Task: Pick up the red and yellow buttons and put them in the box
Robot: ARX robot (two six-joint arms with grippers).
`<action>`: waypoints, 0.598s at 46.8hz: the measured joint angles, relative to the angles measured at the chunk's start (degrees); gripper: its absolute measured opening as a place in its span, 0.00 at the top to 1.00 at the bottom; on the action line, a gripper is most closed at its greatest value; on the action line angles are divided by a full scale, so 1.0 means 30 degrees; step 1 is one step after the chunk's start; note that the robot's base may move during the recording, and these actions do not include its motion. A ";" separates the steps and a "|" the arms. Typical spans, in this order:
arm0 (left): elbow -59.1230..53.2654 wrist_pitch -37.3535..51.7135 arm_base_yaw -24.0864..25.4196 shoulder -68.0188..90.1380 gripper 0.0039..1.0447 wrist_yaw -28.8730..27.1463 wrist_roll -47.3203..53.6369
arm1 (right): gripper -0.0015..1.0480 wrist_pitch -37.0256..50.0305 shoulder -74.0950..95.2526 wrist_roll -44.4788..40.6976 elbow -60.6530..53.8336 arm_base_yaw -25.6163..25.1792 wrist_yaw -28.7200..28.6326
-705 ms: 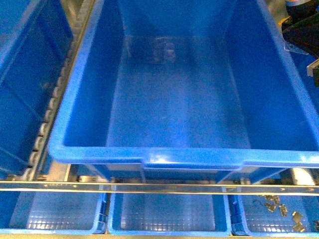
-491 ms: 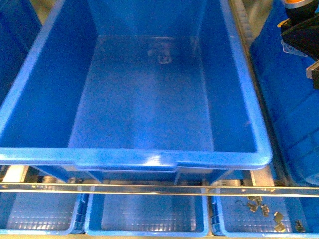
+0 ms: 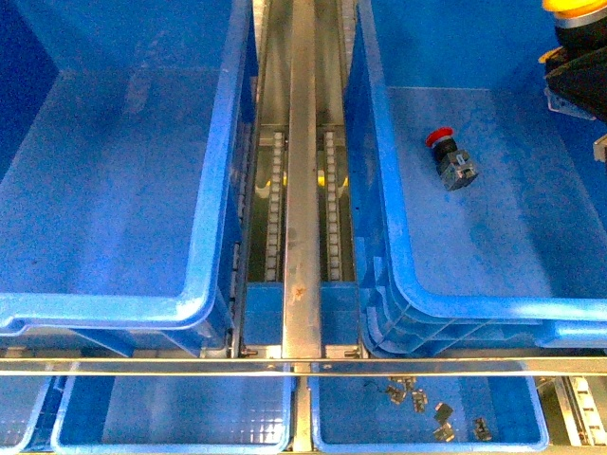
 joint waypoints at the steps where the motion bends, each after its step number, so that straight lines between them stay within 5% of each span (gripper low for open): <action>1: 0.0000 -0.0124 0.0000 -0.0124 0.98 -0.0015 0.0000 | 0.75 0.0000 -0.0007 0.0000 -0.0007 0.0022 0.0000; 28: 0.0007 -0.5297 0.0029 -0.4947 0.98 -0.0036 0.0036 | 0.75 0.0015 0.0051 0.0095 -0.0058 0.0270 0.0226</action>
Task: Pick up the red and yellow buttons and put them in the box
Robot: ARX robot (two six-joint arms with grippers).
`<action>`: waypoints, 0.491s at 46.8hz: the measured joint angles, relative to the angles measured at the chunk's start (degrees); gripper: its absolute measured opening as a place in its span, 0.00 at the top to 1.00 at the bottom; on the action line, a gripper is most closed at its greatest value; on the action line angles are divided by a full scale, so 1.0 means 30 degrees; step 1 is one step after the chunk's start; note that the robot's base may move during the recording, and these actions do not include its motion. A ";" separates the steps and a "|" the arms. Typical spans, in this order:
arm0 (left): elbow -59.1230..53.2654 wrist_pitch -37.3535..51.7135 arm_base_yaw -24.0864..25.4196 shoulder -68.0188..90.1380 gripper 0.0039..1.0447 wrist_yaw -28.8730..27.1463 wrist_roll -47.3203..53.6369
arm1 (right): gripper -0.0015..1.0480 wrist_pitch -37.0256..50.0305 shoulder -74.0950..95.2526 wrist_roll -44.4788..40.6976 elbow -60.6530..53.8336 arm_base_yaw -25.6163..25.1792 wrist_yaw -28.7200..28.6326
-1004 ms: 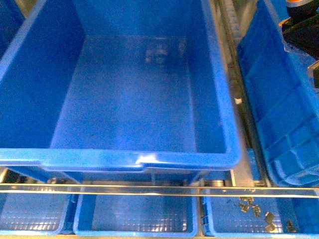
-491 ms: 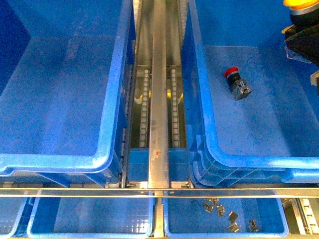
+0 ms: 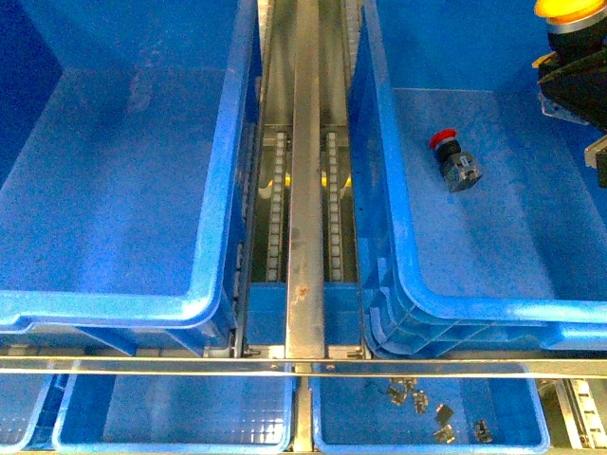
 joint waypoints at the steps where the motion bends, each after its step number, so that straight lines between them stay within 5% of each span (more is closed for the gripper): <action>1: 0.0000 0.0007 0.0000 -0.0044 0.98 0.0015 0.0000 | 0.75 0.0036 0.0022 0.0029 0.0015 0.0015 0.0007; 8: 0.0000 0.0000 0.0000 -0.0058 0.98 0.0015 0.0000 | 0.75 0.0182 0.0612 0.0240 0.0058 0.0117 0.0291; 23: 0.0000 0.0007 0.0000 -0.0058 0.45 0.0007 0.0000 | 0.75 0.0678 0.2892 0.0860 0.1370 -0.0087 0.0947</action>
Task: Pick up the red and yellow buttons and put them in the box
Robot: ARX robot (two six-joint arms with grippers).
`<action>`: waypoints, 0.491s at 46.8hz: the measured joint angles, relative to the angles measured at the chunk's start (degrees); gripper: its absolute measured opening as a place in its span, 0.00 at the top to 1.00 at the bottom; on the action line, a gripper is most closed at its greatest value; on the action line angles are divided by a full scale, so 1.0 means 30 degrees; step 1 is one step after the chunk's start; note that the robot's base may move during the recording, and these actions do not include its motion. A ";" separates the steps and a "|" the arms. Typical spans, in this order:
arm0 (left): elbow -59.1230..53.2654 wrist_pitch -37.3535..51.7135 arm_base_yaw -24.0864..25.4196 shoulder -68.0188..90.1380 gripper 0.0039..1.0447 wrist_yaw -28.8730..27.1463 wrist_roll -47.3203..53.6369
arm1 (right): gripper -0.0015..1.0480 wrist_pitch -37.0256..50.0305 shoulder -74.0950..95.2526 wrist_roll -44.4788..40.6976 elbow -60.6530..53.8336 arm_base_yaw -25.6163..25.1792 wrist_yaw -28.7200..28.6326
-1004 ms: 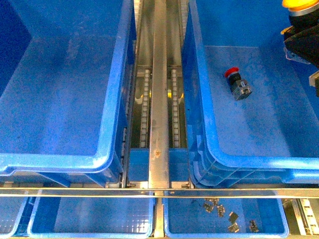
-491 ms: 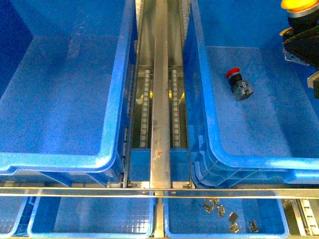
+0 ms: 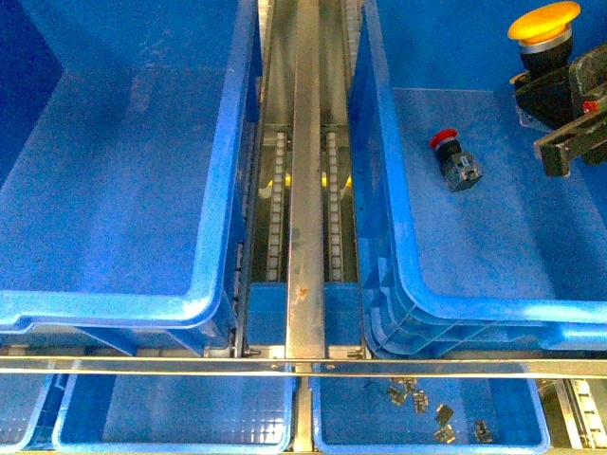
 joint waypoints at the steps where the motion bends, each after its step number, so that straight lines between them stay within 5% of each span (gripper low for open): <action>1: 0.0000 0.0000 0.0000 0.0000 0.42 0.0007 0.0000 | 0.75 0.0036 0.0211 0.0080 0.0160 -0.0087 0.0022; 13: 0.0000 0.0000 0.0000 0.0000 0.06 0.0007 0.0015 | 0.75 -0.0029 0.3796 0.0619 0.3089 -0.1647 0.0066; 23: 0.0000 0.0000 0.0000 0.0000 0.07 0.0007 0.0029 | 0.75 -0.1056 0.7672 0.0372 0.6754 -0.2856 -0.0444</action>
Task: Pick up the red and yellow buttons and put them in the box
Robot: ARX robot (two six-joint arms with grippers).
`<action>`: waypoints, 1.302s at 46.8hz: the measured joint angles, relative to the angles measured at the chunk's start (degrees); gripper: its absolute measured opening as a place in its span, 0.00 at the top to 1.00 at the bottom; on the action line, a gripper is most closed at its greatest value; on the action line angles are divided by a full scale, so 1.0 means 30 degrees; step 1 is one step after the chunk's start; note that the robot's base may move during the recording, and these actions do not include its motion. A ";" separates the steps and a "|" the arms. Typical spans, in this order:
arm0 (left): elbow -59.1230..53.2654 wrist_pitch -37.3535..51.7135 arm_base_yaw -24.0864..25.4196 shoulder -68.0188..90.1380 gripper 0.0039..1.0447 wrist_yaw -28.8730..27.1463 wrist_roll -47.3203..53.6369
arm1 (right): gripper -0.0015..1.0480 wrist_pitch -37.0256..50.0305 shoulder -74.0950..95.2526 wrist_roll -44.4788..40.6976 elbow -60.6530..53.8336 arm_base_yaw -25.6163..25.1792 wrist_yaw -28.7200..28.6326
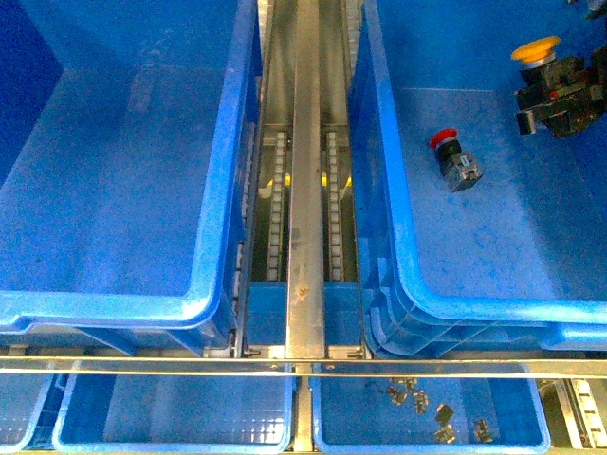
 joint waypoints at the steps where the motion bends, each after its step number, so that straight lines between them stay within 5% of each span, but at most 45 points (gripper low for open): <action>1: 0.0000 -0.0007 0.0000 0.0000 0.07 0.0000 0.0000 | 0.75 -0.0219 0.0503 -0.0044 0.0525 -0.0117 -0.0131; 21: 0.0000 0.0000 0.0000 0.0000 0.07 0.0000 0.0000 | 0.75 -0.4809 0.7657 0.0328 1.0644 -0.0969 -0.0299; 61: 0.0000 0.0000 0.0000 0.0000 0.07 -0.0007 0.0000 | 0.75 -0.4721 0.8378 0.1268 0.9646 0.0058 0.0197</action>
